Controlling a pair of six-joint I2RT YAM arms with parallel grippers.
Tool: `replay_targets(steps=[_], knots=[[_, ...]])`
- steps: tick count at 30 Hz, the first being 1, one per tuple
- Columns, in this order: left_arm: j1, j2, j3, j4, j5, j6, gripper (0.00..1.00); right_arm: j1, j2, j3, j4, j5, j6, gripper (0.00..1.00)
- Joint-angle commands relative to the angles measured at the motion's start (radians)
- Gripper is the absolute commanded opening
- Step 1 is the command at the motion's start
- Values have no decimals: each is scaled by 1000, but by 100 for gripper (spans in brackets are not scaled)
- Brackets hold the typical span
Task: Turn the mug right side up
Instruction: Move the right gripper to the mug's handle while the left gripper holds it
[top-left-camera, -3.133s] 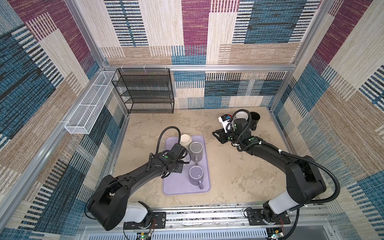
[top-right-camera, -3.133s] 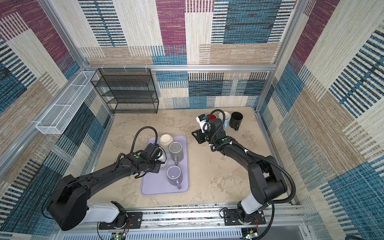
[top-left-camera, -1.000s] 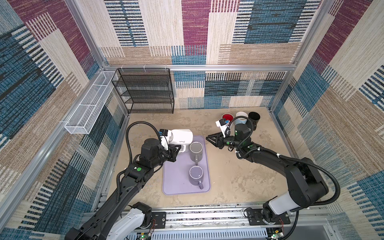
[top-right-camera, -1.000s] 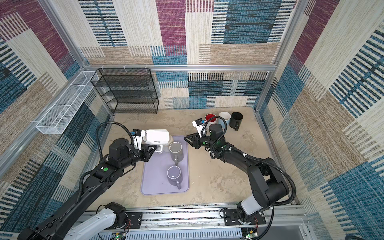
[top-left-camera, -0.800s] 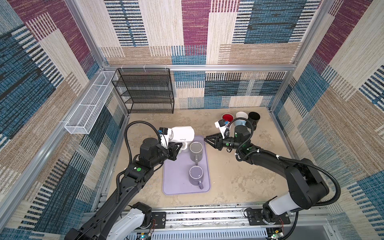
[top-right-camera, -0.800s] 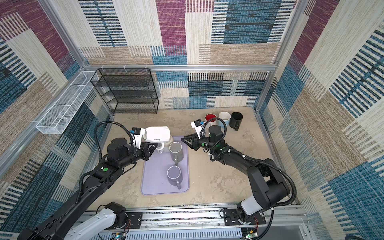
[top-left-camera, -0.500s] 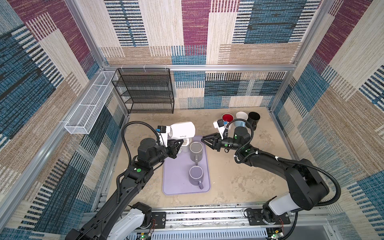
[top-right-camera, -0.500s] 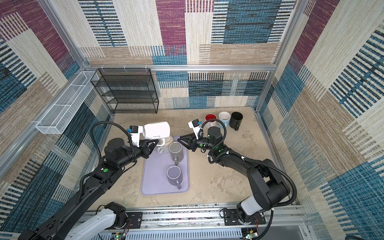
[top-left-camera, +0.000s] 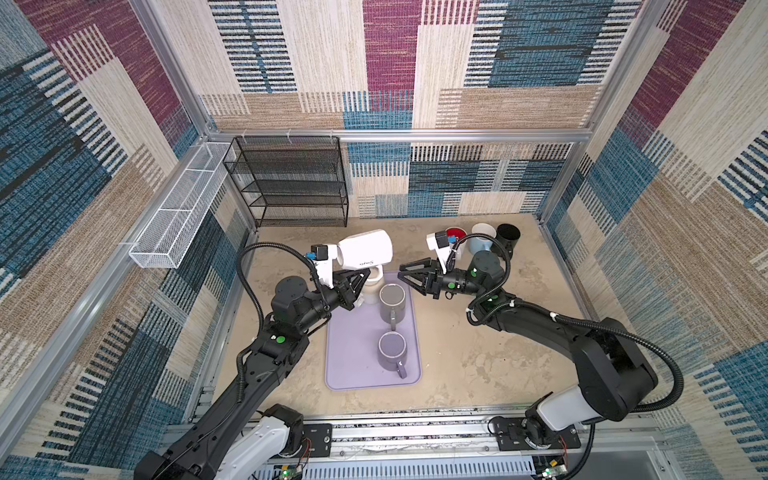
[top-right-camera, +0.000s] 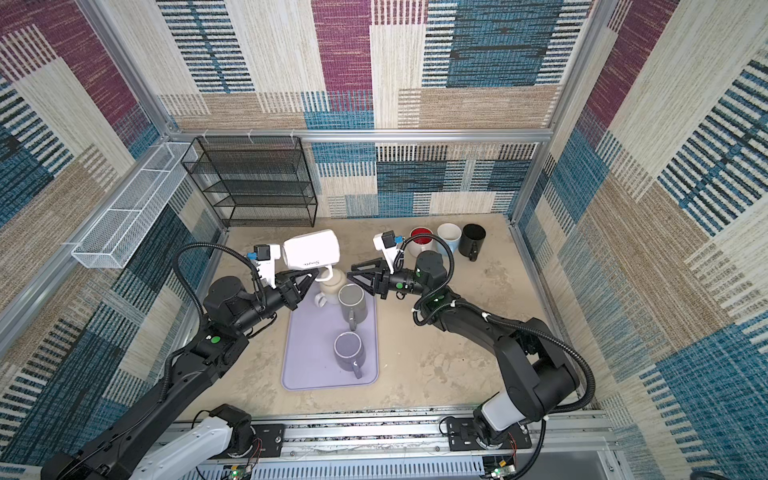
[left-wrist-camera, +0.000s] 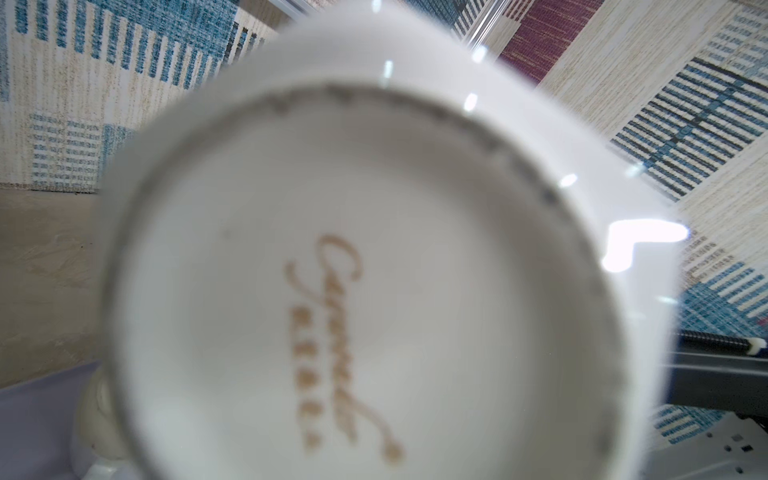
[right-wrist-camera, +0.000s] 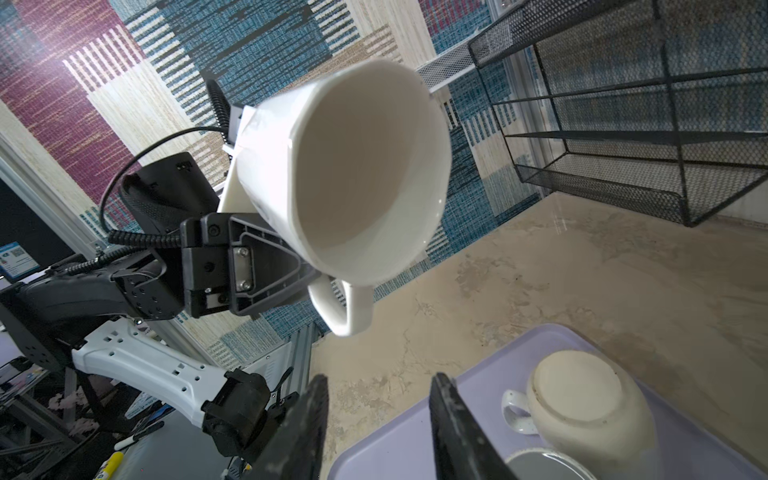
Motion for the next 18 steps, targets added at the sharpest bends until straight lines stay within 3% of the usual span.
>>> replay_targets(steps=[1, 7, 18], knots=[[2, -10, -14, 191, 42, -35, 0, 20, 10, 17, 84, -30, 36, 46], [2, -27, -42, 254, 66, -57, 0, 59, 28, 43, 119, -23, 48, 56], [1, -28, -74, 366, 103, -89, 0, 92, 72, 75, 229, -10, 115, 55]])
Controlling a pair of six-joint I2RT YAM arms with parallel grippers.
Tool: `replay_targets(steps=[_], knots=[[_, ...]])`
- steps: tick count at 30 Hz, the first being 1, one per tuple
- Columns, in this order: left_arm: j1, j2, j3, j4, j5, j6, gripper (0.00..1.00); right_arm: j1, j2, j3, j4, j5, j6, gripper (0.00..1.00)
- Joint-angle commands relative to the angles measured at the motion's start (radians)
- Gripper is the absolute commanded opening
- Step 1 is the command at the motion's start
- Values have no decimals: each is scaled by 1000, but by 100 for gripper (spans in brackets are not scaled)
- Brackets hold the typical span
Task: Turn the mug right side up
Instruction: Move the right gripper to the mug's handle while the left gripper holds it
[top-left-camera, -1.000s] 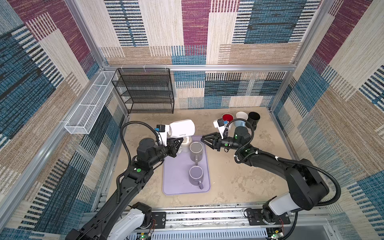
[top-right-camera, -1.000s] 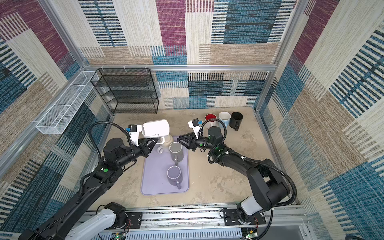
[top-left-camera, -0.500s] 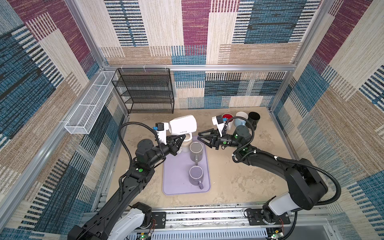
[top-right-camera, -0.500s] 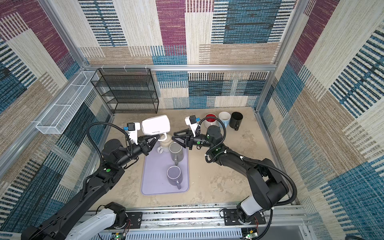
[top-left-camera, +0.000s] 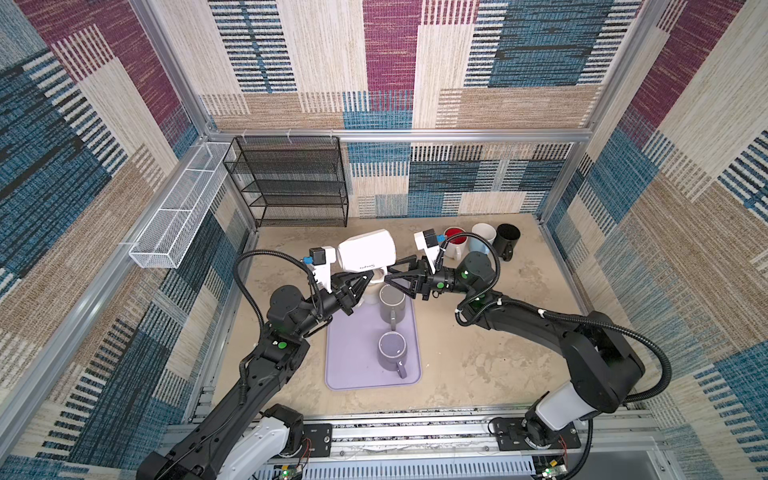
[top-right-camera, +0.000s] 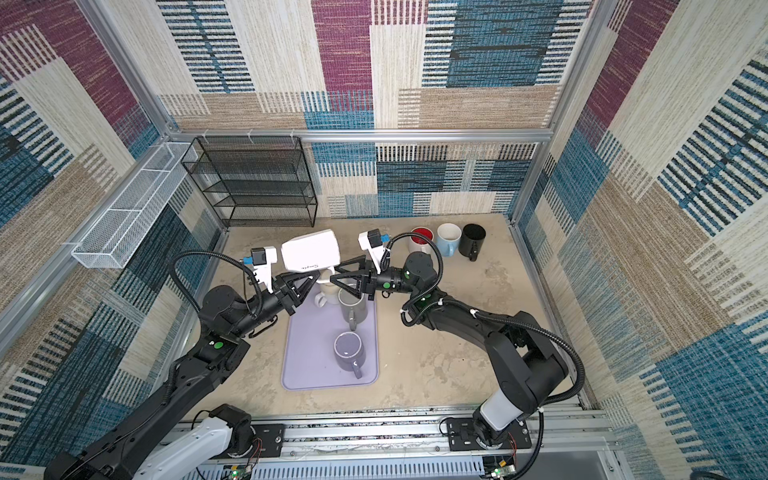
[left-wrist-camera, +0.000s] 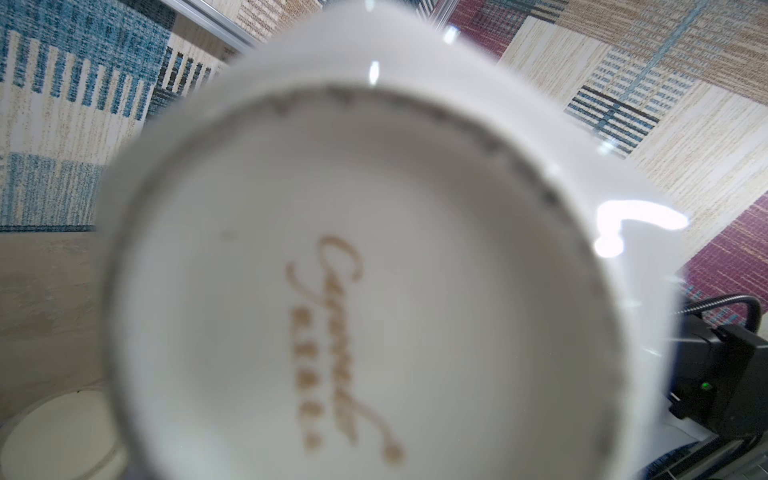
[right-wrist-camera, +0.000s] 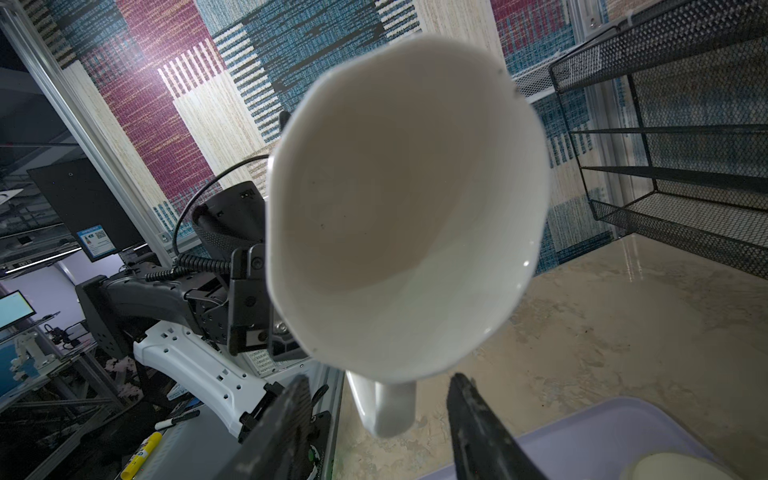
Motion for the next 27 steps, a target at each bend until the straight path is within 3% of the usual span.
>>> replay_targets(steps=[1, 16, 27], knots=[[2, -10, -4, 165, 21, -20, 0, 6, 11, 7, 102, 3, 52, 55], [1, -6, -27, 226, 40, -31, 0, 30, 52, 20, 260, 18, 158, 53], [2, 19, -25, 226, 76, -26, 0, 36, 61, 24, 339, 22, 230, 45]])
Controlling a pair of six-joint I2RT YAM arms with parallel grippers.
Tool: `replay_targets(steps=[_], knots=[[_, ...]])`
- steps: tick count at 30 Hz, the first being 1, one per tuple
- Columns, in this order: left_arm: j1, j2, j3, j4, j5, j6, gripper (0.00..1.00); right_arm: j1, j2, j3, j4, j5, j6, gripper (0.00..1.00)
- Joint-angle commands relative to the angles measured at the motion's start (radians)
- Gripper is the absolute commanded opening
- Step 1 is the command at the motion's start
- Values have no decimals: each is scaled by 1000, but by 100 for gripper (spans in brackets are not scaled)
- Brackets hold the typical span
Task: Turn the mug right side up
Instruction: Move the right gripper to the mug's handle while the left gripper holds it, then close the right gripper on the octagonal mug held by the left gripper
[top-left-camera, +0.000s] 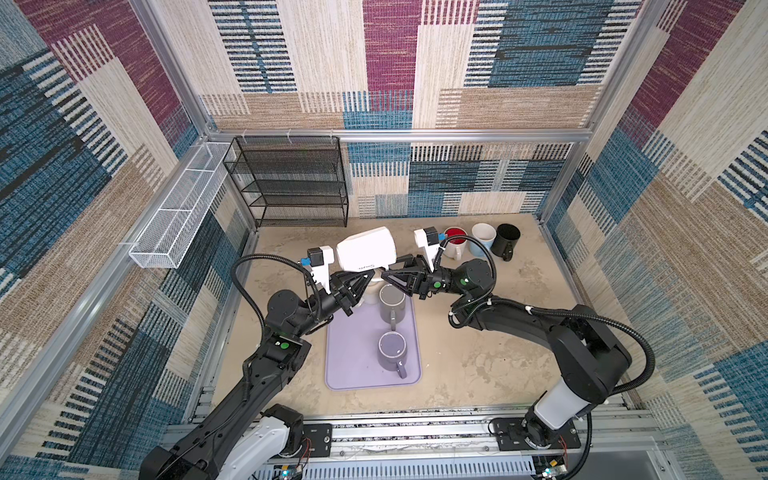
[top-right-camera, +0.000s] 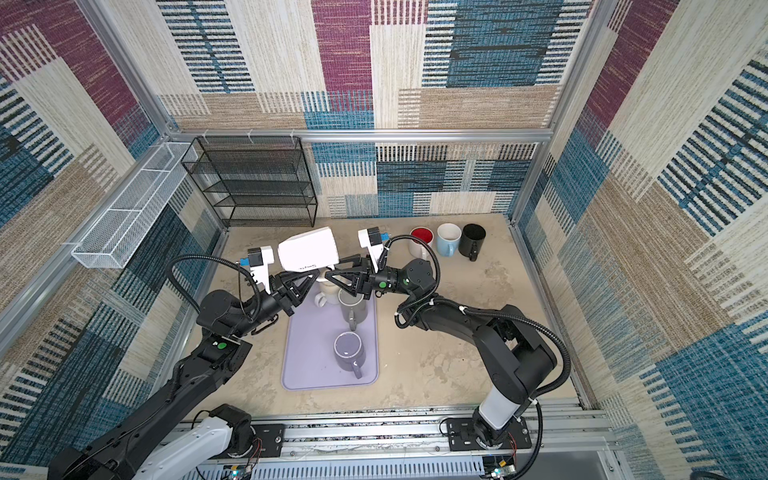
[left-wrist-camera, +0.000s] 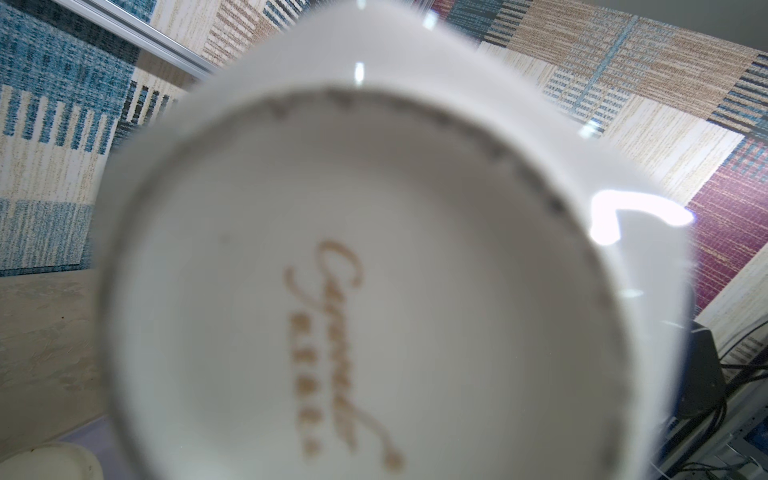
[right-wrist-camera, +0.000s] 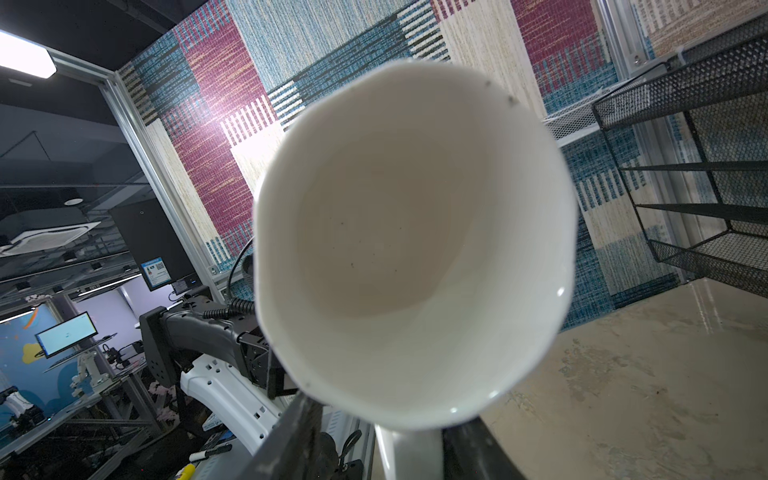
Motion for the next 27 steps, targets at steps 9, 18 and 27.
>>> replay_targets(steps=[9, 18, 27], knots=[[1, 10, 8, 62, 38, 17, 0, 8, -1, 36, 86, -7, 82, 35], [1, 1, 7, 54, 50, 21, 0, 13, 7, 48, 95, 2, 138, 16], [2, -17, 9, 22, 51, 40, 0, 14, -3, 51, 91, 4, 149, 2]])
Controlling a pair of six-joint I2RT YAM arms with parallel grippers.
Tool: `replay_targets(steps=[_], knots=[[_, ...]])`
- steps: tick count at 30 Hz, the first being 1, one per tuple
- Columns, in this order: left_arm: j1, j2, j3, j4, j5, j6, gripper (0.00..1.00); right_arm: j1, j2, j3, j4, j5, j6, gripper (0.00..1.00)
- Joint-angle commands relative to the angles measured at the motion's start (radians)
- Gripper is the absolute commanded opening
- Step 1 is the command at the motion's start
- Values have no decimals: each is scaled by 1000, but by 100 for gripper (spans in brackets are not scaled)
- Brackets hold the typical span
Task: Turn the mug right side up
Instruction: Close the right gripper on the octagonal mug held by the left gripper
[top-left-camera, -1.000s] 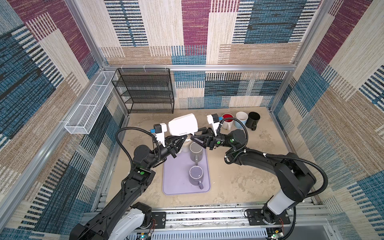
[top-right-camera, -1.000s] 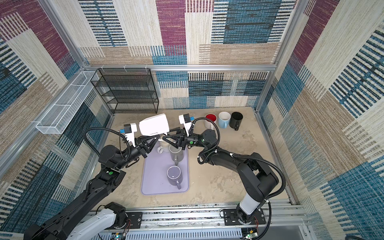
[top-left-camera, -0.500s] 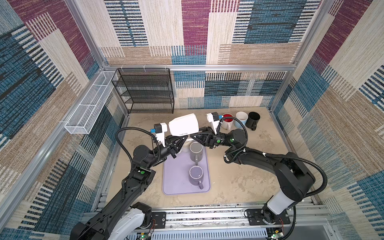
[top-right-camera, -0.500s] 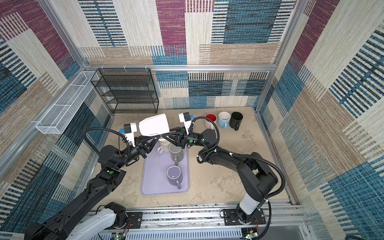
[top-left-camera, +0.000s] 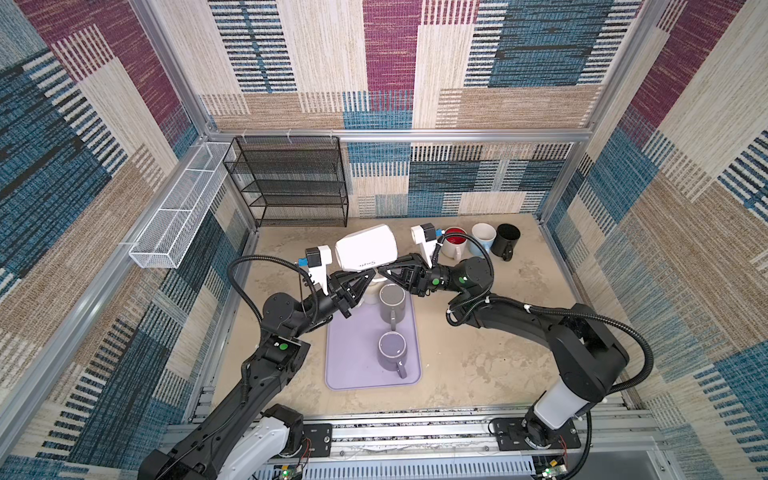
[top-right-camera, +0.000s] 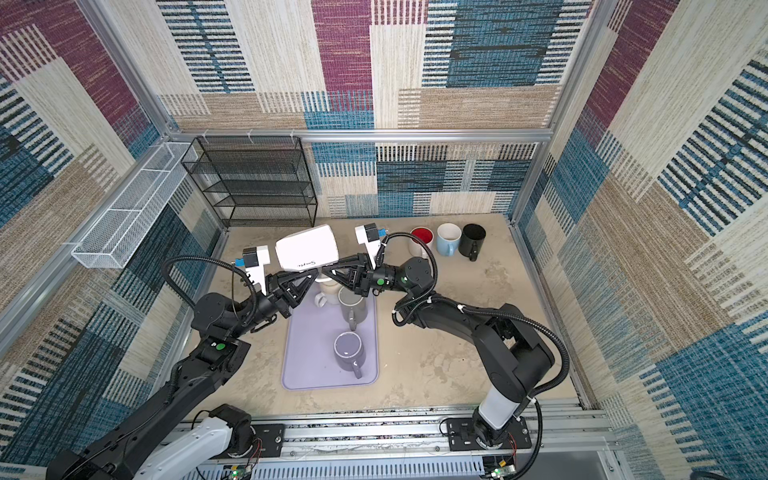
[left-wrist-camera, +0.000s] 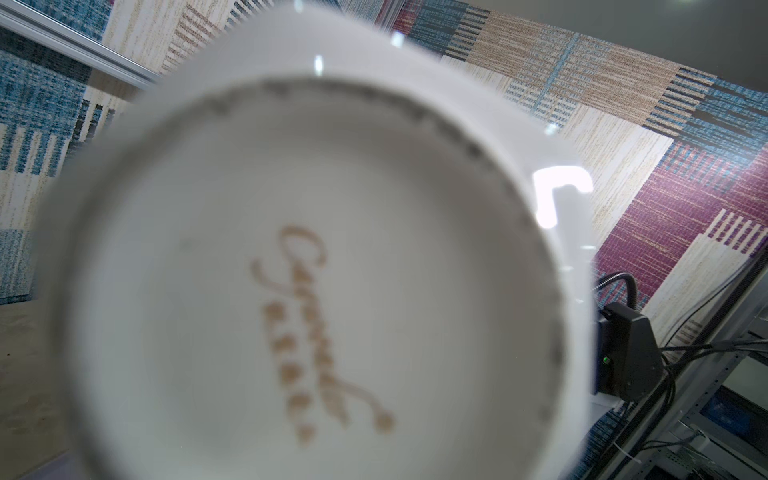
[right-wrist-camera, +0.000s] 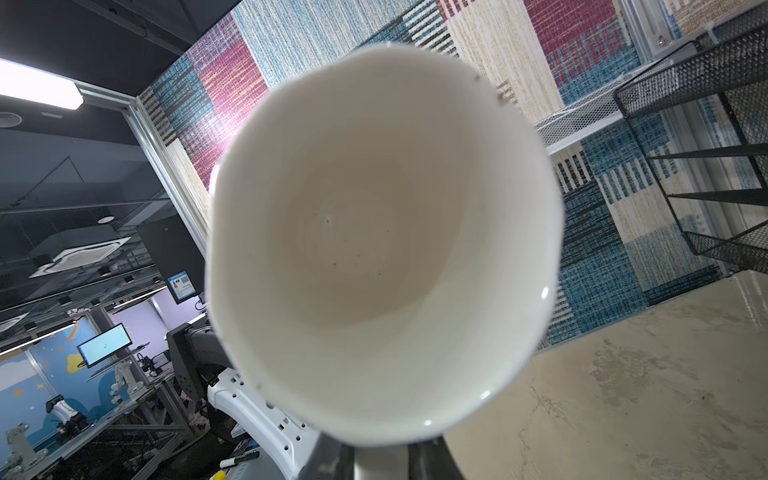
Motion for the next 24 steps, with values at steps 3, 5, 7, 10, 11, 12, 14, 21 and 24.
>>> replay_targets(steps=[3, 5, 7, 10, 11, 12, 14, 21, 24], knots=[[1, -3, 9, -44, 10, 72, 0, 3, -15, 8, 84, 16, 62, 0], [1, -3, 12, -51, 12, 74, 0, 4, -14, 5, 76, 25, 61, 0], [1, -3, 12, -58, 8, 74, 0, 4, -14, 4, 63, 31, 54, 0], [2, -5, 17, -71, 2, 77, 1, 3, -13, 2, 58, 33, 48, 0], [1, -5, 17, -74, 1, 77, 4, 4, -13, 2, 56, 34, 47, 0], [2, -4, 17, -75, 1, 77, 7, 4, -13, 1, 53, 34, 45, 0], [1, -4, 20, -78, 0, 77, 15, 4, -17, -1, 45, 37, 39, 0], [1, -3, 30, -94, -5, 78, 37, 6, -34, -12, 19, 53, 16, 0], [2, 0, 36, -136, 0, 76, 42, 6, -42, -18, 16, 60, 11, 0]])
